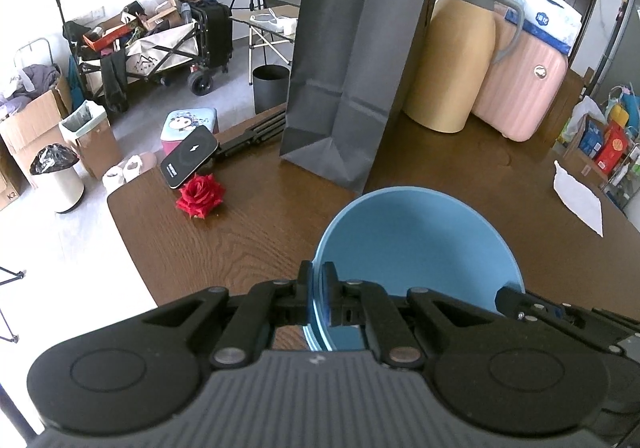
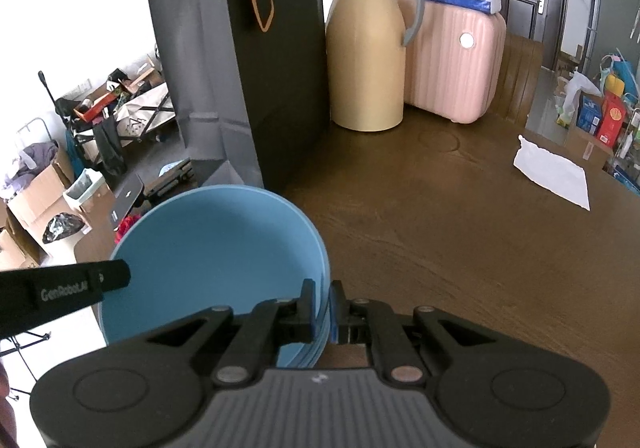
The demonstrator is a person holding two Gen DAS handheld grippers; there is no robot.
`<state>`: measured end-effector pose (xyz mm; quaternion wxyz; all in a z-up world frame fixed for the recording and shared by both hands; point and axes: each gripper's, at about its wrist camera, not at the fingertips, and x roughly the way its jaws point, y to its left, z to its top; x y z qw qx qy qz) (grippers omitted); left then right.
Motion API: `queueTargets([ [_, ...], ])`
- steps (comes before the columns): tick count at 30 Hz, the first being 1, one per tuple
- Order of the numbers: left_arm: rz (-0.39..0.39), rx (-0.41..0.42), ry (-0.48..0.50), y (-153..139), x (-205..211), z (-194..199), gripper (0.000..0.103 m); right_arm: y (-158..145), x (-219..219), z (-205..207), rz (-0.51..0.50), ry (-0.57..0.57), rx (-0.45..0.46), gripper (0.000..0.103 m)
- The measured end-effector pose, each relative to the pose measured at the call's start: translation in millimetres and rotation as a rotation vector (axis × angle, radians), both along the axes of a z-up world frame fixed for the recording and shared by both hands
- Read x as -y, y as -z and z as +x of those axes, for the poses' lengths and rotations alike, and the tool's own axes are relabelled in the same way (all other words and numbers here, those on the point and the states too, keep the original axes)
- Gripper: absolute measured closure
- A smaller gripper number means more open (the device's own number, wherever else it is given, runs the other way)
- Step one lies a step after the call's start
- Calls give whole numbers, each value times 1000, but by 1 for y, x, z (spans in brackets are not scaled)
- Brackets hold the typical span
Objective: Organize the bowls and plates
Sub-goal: 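Lower the small bowl toward the stacked bowls with both grippers, then set the small bowl into the stack and open both grippers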
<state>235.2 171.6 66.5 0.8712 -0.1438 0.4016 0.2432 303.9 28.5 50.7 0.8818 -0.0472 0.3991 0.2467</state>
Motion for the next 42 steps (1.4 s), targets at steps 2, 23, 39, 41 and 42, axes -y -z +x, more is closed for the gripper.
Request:
queueTargets([
  [2, -2, -3, 0, 3, -1, 1, 98, 2, -2, 0, -4, -1, 1, 96],
  [23, 77, -30, 42, 31, 2, 11, 97, 20, -10, 6, -36, -6, 0, 96],
  [39, 58, -51, 57, 42, -1, 12, 96, 25, -13, 5, -48, -13, 5, 96],
  [41, 45, -43, 73, 40, -3, 9, 94, 24, -12, 3, -47, -19, 12, 93],
  [42, 39, -40, 78, 40, -4, 8, 93, 23, -12, 2, -47, -21, 19, 92],
])
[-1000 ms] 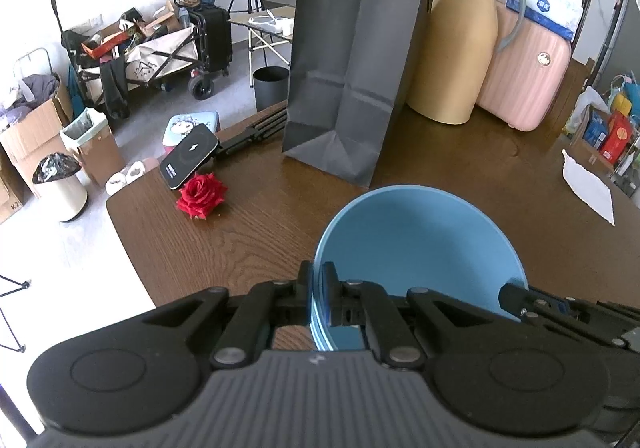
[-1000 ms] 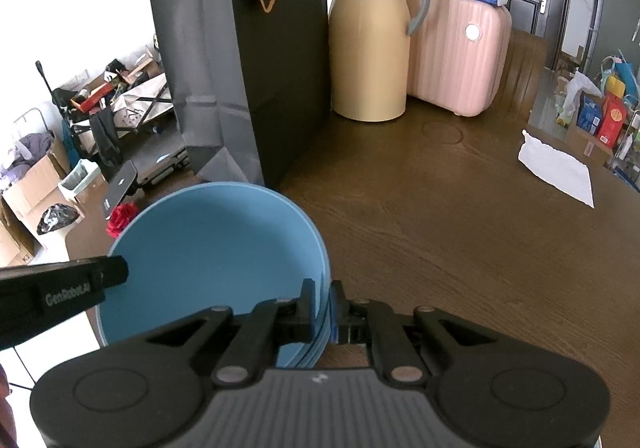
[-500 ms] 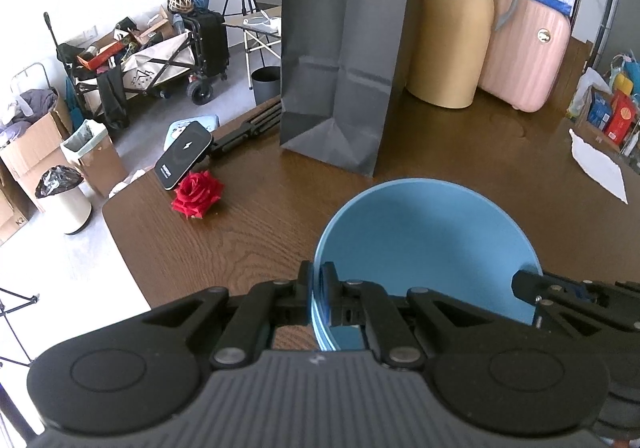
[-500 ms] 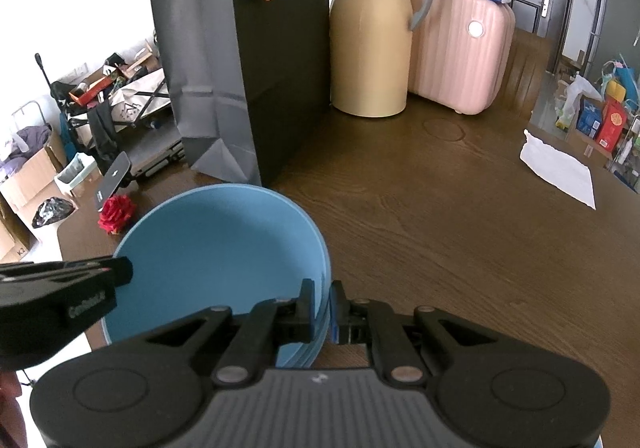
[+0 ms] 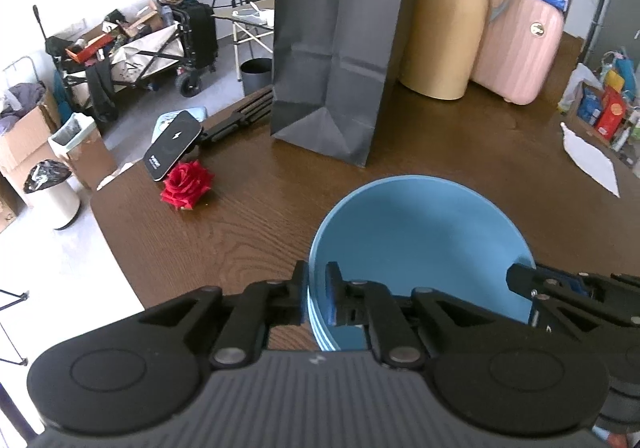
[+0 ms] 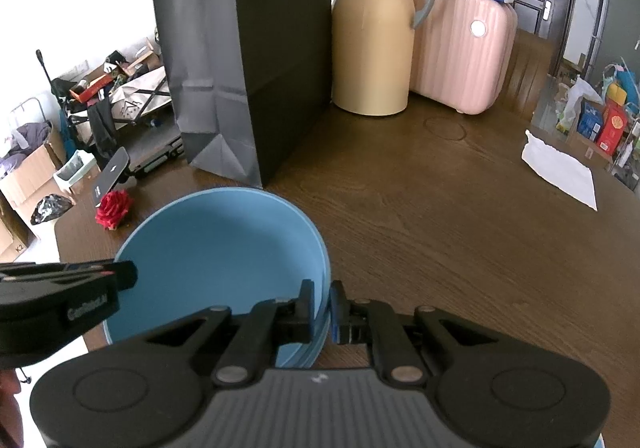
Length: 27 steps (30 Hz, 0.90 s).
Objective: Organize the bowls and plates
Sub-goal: 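Set the small bowl into the stack and open both grippers, then close the left gripper on the bowl stack rim while the right gripper closes on it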
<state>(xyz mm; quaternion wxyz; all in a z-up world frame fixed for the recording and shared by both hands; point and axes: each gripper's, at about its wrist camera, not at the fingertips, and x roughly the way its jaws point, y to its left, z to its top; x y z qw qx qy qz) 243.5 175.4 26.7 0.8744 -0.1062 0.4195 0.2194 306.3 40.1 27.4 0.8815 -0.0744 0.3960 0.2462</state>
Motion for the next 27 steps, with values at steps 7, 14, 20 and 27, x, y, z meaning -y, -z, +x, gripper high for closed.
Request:
queueTargets([
  [7, -53, 67, 24, -16, -8, -15, 49, -16, 15, -11, 42, 4, 57, 48],
  [14, -30, 199, 26, -48, -18, -55, 0, -34, 41, -34, 89, 23, 115, 1],
  [20, -34, 287, 104, -55, -17, -90, 0, -38, 59, -55, 150, 32, 113, 0],
  [27, 47, 409, 133, -41, -5, -124, 0, -30, 69, -87, 158, 28, 161, 0],
])
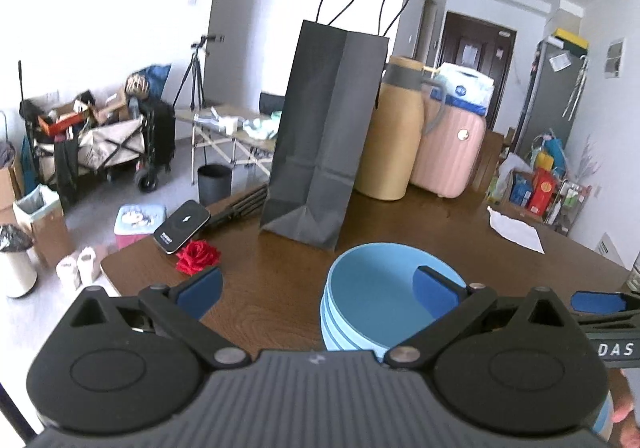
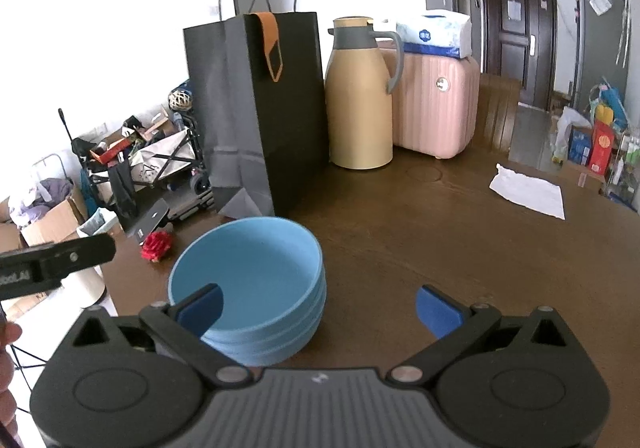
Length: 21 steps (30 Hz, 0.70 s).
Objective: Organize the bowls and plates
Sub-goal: 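Close the left gripper on the bowl stack rim while the right gripper closes on it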
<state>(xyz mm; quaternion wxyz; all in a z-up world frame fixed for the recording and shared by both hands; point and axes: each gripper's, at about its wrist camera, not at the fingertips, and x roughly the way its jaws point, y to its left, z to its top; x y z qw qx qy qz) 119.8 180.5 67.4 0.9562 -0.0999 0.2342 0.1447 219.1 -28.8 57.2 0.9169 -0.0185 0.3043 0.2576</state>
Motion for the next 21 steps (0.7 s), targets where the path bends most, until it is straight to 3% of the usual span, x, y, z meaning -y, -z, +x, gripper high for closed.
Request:
queueTargets([
  [9, -42, -20, 17, 36, -12, 6, 0, 11, 12, -11, 12, 17, 7, 0],
  [21, -54, 13, 94, 31, -28, 16, 0, 3, 13, -1, 1, 64, -4, 0],
])
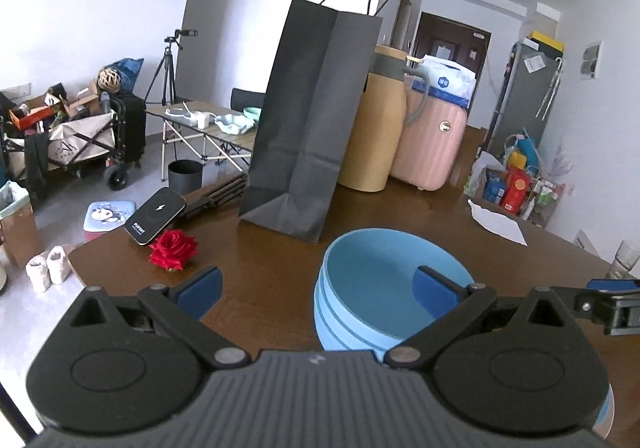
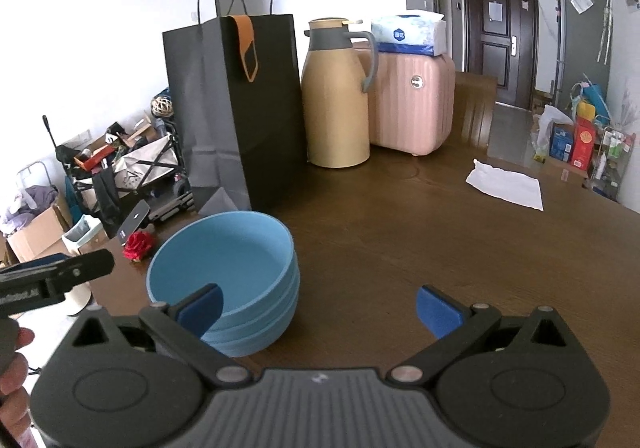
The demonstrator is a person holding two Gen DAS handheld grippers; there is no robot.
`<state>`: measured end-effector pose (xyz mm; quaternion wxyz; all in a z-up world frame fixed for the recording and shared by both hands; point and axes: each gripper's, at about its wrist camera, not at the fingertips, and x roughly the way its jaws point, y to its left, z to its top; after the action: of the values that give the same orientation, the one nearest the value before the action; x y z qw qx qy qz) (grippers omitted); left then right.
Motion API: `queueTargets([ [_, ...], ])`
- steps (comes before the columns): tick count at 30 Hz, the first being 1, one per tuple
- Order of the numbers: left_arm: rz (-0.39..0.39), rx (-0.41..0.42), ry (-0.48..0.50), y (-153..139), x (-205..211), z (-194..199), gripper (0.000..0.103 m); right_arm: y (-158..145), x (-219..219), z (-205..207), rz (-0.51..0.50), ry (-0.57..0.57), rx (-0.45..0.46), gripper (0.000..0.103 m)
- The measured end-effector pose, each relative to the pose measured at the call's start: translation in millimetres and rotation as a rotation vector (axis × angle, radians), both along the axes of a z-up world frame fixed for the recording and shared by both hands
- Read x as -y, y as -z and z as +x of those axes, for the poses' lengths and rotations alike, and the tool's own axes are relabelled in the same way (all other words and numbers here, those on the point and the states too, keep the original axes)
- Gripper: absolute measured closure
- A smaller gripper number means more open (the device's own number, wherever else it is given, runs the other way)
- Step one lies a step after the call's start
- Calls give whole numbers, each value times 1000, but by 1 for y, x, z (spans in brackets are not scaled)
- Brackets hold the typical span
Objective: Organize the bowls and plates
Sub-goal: 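Close the left gripper on the bowl stack rim while the right gripper closes on it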
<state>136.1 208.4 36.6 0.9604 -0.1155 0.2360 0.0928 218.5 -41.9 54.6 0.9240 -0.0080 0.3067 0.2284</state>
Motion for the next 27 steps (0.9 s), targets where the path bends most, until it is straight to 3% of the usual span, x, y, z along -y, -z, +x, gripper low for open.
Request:
queueTargets([
  [4, -16, -9, 23, 1, -12, 14, 0, -6, -10, 5, -22, 25, 11, 0],
  [7, -30, -32, 2, 2, -23, 27, 0, -6, -19, 15, -37, 32, -18, 0],
  [13, -48, -90, 56, -2, -32, 51, 0, -4, -36, 32, -43, 39, -58, 0],
  [16, -39, -164, 57, 2, -31, 70, 0, 1, -45, 44, -49, 43, -97, 0],
  [21, -101, -282, 68, 14, -35, 100, 0, 12, -55, 63, -73, 54, -144, 0],
  [27, -176, -400, 63, 36, -40, 121, 0, 36, -61, 85, -56, 57, -262, 0],
])
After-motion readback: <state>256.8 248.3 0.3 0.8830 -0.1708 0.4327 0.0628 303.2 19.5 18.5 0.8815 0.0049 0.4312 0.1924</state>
